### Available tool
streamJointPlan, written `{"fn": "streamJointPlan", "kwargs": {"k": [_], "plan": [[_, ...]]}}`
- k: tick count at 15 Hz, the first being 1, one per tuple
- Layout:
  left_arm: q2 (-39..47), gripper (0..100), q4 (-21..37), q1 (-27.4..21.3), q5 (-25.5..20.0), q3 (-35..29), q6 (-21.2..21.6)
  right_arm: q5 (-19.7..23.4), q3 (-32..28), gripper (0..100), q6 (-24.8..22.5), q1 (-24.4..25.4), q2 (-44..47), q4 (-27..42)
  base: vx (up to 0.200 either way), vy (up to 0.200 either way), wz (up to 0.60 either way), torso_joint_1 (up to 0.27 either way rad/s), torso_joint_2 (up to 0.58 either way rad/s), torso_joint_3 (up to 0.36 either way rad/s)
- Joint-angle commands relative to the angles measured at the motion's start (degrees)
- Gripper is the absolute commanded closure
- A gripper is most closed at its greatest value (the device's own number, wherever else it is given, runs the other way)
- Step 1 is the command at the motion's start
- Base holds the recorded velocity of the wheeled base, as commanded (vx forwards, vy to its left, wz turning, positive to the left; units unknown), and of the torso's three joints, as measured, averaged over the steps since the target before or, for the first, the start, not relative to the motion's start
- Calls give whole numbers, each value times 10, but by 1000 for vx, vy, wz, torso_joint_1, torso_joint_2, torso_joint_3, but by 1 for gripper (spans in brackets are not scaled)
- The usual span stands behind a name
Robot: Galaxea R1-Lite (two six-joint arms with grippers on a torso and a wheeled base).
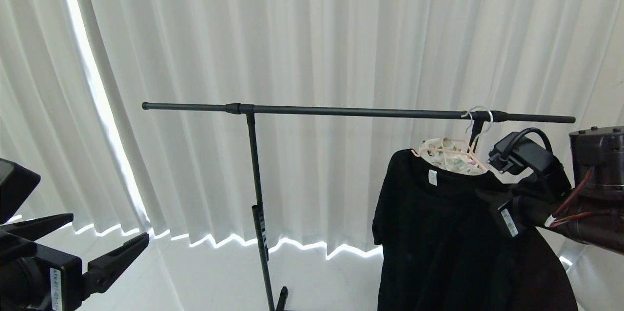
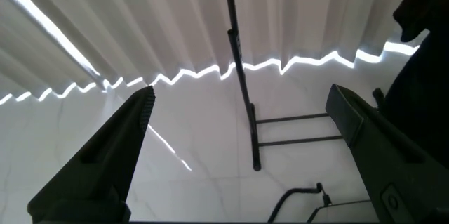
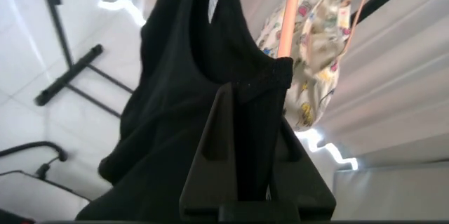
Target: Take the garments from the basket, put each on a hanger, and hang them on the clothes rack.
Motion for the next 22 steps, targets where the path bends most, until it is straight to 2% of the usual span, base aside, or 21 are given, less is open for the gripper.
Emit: {"fn": "streamJointPlan", "kwargs": {"k": [1, 7, 10, 13, 22], "plan": [[2, 0, 0, -7, 0, 0, 0, 0, -1, 100, -16, -1, 5, -1, 200, 0, 0, 12, 7, -7], [0, 0, 0, -7, 2, 0, 0, -2, -13, 100, -68, -13, 24, -3, 200, 0, 0, 6, 2, 5], [0, 0, 0, -7, 2, 0, -1, -41, -11, 100, -68, -15, 27, -3, 200, 0, 0, 1, 4, -1], [1, 0, -1, -7, 0, 0, -1, -41, -9, 100, -68, -15, 28, -3, 200, 0, 0, 2, 1, 1], [5, 0, -1, -7, -2, 2, -3, -41, -8, 100, -68, -14, 56, -2, 0, 0, 0, 0, 0, 0]]}}
